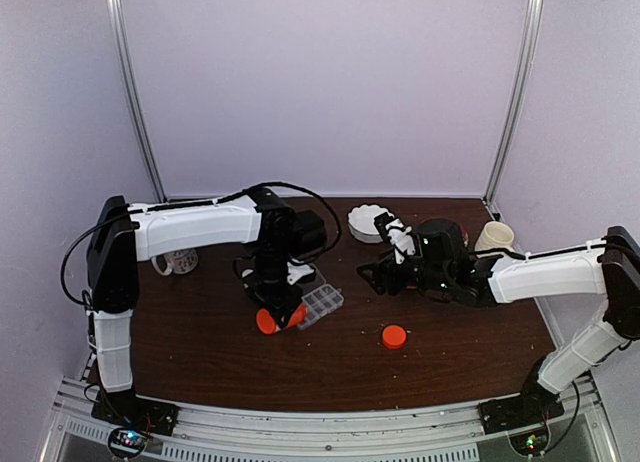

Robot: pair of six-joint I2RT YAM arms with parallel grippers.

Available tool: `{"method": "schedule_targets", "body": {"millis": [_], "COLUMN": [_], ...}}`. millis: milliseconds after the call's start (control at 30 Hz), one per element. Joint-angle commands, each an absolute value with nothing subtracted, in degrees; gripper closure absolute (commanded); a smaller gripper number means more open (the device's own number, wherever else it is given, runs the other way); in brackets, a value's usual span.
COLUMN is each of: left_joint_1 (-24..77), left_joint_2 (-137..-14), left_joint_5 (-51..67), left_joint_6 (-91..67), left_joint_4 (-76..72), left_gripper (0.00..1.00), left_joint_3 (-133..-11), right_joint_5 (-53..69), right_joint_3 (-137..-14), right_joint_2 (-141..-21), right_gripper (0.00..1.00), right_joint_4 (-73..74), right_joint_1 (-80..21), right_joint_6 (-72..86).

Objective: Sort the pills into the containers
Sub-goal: Pour the pill into the compartment of the pill container.

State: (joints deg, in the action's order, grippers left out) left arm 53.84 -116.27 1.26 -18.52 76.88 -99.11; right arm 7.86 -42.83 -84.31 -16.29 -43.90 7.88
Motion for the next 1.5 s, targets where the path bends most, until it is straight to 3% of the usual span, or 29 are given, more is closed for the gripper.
{"method": "schedule_targets", "body": {"millis": [0, 133, 300, 400, 533, 633, 1467], "left_joint_1": [54.1, 54.1, 54.0, 54.1, 54.1, 54.2, 54.6], "left_joint_2": [-117.2, -115.1, -117.1, -116.6, -117.2, -116.9, -118.3], "left_joint_5": [-1.2, 6.4, -0.6, 3.8, -1.6, 3.1, -0.9], "left_joint_6": [-18.5, -17.3, -18.0, -17.4, -18.9, -17.9, -19.1], "left_joint_4": [79.0, 75.3, 79.2, 77.2, 79.6, 77.9, 80.6], "left_gripper": [1.00, 1.00, 1.00, 1.00, 1.00, 1.00, 1.00], "left_joint_3": [-100.0, -99.4, -100.5, -99.7, -101.0, -100.6, -102.9], "right_joint_5": [7.4, 7.4, 7.4, 7.5, 7.5, 7.5, 7.1], "right_joint_3": [-44.1, -44.1, -44.1, -44.2, -44.2, -44.2, -44.3], "right_joint_2": [-84.9, -84.9, -84.8, -84.9, -84.8, -84.9, -85.0], "right_gripper": [0.31, 0.31, 0.31, 0.31, 0.31, 0.31, 0.31], "right_joint_4": [-16.5, -16.4, -16.4, -16.4, -16.3, -16.3, -16.1], "right_joint_1": [-43.9, -43.9, -43.9, -43.9, -43.9, -43.9, -43.8], "right_joint_6": [7.8, 7.7, 7.6, 7.7, 7.7, 7.7, 7.5]}}
